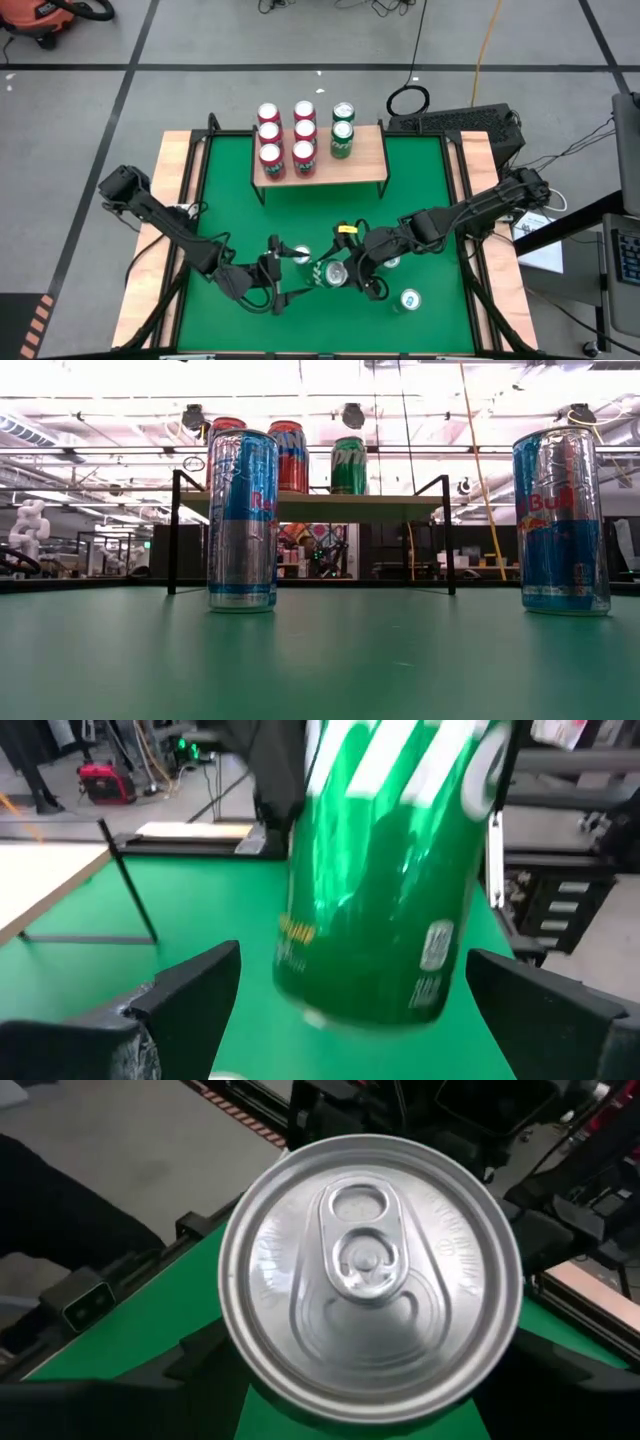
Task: Place canned beverage on shelf
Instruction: Put the green soda can on the shelf aligned with the other green soda cans
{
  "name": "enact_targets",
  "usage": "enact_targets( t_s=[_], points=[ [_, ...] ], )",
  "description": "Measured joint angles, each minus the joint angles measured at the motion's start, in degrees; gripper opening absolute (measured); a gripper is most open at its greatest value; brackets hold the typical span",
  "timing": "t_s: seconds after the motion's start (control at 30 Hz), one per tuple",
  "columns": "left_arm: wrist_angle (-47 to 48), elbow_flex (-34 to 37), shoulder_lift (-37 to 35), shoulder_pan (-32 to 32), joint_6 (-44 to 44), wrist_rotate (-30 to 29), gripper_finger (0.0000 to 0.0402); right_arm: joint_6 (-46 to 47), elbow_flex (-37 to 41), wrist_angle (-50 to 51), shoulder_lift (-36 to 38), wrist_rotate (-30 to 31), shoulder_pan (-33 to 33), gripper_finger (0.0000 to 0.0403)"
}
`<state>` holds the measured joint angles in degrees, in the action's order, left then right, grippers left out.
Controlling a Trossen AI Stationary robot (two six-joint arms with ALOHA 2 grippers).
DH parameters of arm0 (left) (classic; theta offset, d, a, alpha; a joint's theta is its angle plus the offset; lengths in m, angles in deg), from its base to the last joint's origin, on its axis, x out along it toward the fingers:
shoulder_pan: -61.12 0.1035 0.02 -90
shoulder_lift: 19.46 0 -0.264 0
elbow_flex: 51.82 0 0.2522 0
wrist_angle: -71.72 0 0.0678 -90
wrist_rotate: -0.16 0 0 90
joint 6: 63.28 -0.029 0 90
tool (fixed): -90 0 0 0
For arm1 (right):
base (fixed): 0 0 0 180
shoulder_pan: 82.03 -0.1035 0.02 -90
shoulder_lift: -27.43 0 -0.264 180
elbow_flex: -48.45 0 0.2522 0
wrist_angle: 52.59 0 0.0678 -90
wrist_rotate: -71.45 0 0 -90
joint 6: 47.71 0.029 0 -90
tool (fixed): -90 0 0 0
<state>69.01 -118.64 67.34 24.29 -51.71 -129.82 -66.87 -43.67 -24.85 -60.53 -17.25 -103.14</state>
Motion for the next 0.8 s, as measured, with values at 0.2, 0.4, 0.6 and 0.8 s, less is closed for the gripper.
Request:
enact_targets(
  t_s=[0.2,0.4,0.6,0.8],
  points=[
    [-3.8,0.0,2.1,1.8,-1.6,-0.6,0.0386,-1.2,0.0,-1.6,0.1,0.3,0.1,0.0293],
    [-4.5,0.0,2.9,2.8,-1.5,-0.4,0.0365,-1.7,0.0,-2.0,0.1,0.3,0.7,0.0295],
    [-5.6,0.0,2.9,2.9,-3.1,-0.7,0.0309,-1.0,0.0,-1.8,0.1,-0.1,2.0,0.0296],
    [-5.4,0.0,2.9,3.0,-3.5,-0.8,0.0295,-1.0,0.0,-1.7,0.1,-0.4,2.2,0.0297]
  ],
)
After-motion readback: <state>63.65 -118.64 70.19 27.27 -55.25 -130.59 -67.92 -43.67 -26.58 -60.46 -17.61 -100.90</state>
